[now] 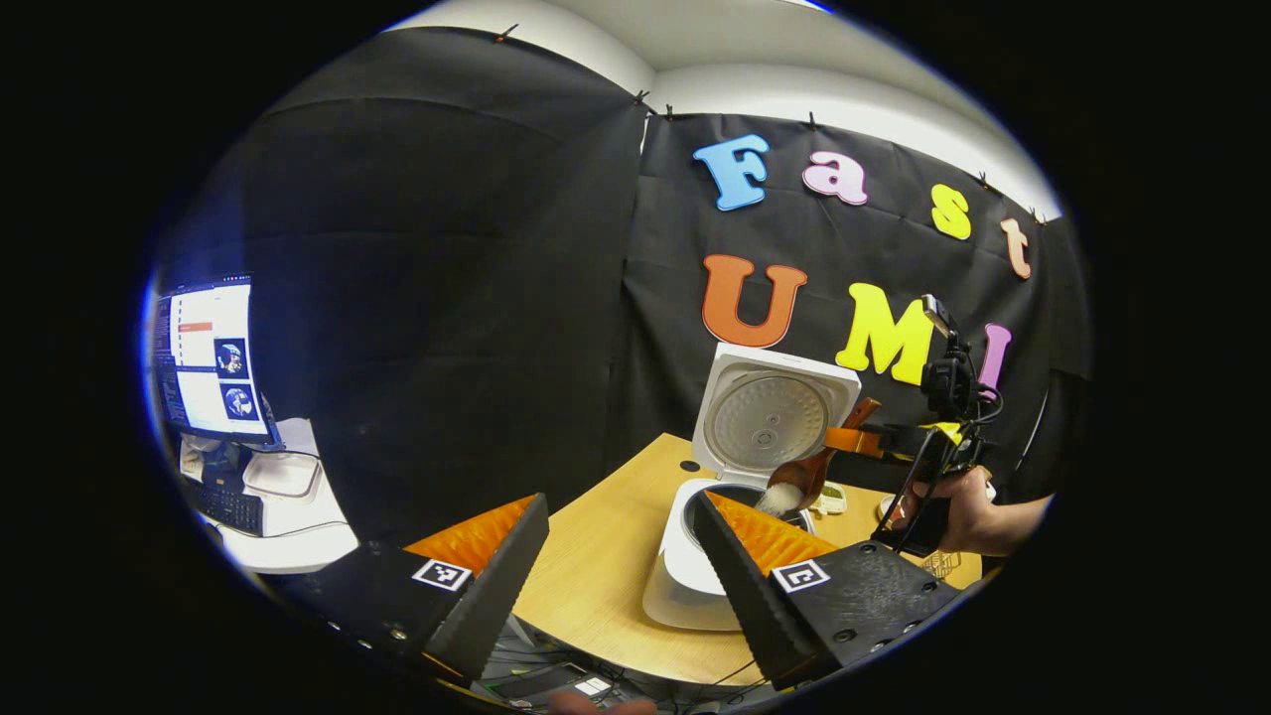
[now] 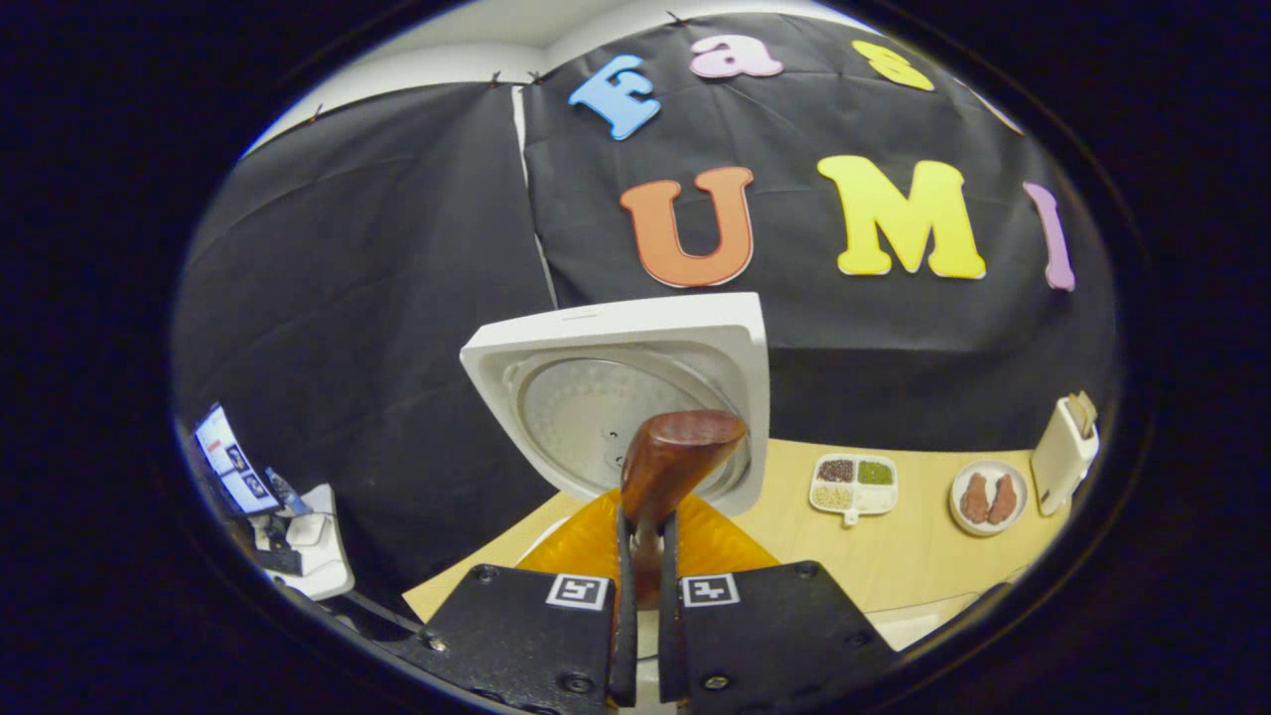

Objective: Close the left gripper, press the button to open the rice cooker; take a wooden spoon from the chopstick holder with the right hand, scoop a spoonful of rice and pour it into the rice cooker, then put the wooden spoon back into the chopstick holder.

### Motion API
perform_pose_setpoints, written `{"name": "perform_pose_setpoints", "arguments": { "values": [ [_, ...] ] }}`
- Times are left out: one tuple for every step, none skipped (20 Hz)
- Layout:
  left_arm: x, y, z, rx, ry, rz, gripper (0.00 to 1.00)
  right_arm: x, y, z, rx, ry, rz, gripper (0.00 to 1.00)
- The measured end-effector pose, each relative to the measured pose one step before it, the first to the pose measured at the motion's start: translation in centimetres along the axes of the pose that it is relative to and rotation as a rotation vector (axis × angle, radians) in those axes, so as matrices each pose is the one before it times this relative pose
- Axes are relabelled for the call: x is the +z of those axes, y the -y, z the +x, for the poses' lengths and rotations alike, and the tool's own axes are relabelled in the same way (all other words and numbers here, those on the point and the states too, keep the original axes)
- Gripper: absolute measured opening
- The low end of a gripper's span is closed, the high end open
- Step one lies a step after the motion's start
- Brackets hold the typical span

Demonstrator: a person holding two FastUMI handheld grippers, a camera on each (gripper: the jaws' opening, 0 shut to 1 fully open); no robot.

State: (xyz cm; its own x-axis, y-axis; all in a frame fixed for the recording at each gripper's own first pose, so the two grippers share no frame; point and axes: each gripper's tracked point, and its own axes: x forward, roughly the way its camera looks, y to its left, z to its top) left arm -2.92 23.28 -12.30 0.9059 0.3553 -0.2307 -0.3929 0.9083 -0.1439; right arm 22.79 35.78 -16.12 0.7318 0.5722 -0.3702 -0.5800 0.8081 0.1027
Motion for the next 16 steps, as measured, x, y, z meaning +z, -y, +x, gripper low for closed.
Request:
{"name": "perform_pose_setpoints", "arguments": {
  "values": [
    [-0.262,-0.064,0.433,-0.0027,0.00268,0.0002,0.95,-0.001,-0.135,-0.048,-0.00711,0.00621,-0.03212,0.13],
    [0.172,0.073,-0.036,-0.00219,0.0019,0.0011,0.94,0.296,-0.188,-0.099,-0.00598,0.00846,-0.03278,0.13],
    [0.001,0.068,0.016,-0.00253,0.00123,0.0006,0.95,0.349,-0.299,-0.008,-0.00586,0.01117,-0.03374,0.13],
    [-0.005,-0.068,-0.038,-0.00071,0.00179,-0.00064,0.95,0.397,-0.227,-0.139,-0.0068,0.01156,-0.04125,0.13],
    [-0.096,-0.03,0.056,-0.0027,-0.00055,-0.0021,0.95,0.305,-0.182,-0.129,-0.00774,0.01349,-0.04758,0.13],
    [-0.031,0.009,-0.019,-0.00303,-0.00055,-0.00371,0.95,0.503,-0.256,-0.221,-0.00587,0.01525,-0.05263,0.13],
    [-0.05,-0.036,-0.028,-0.00435,-0.00053,-0.00361,0.95,0.363,-0.413,-0.198,-0.00443,0.01714,-0.05319,0.13],
    [0.017,0.015,-0.035,-0.00368,0.00133,-0.00208,0.95,0.383,-0.272,-0.144,-0.0057,0.01089,-0.05044,0.13],
    [0.023,-0.003,-0.06,-0.00506,0.00254,-0.00141,0.95,0.095,-0.202,-0.289,-0.00853,0.00974,-0.04298,0.13],
    [0.022,0.016,-0.023,-0.00385,0.0024,-0.00018,0.95,0.373,-0.064,-0.136,-0.00715,0.01171,-0.03905,0.13],
    [0.0,-0.062,-0.017,-0.00254,0.00303,0.00056,0.95,0.26,-0.286,-0.155,-0.00257,0.01257,-0.04013,0.13],
    [0.045,-0.009,-0.049,-0.00112,0.00248,-0.00038,0.95,0.268,-0.594,-0.334,-0.00004,0.0134,-0.03933,0.13],
    [0.003,0.004,-0.041,-0.00106,0.00278,-0.00173,0.94,0.134,-0.38,-0.24,0.00279,0.01294,-0.02989,0.14],
    [-0.001,0.033,-0.074,-0.00054,0.00366,-0.00176,0.95,0.216,-0.393,-0.145,0.0058,0.00967,-0.02051,0.14],
    [-0.002,-0.016,0.013,0.00034,0.00166,-0.00112,0.95,0.128,-0.206,-0.13,0.00634,0.00499,-0.0068,0.14],
    [-0.076,-0.017,-0.05,0.00192,-0.00126,-0.0004,0.95,0.08,-0.298,-0.096,0.00728,0.00256,0.00817,0.13]
  ]
}}
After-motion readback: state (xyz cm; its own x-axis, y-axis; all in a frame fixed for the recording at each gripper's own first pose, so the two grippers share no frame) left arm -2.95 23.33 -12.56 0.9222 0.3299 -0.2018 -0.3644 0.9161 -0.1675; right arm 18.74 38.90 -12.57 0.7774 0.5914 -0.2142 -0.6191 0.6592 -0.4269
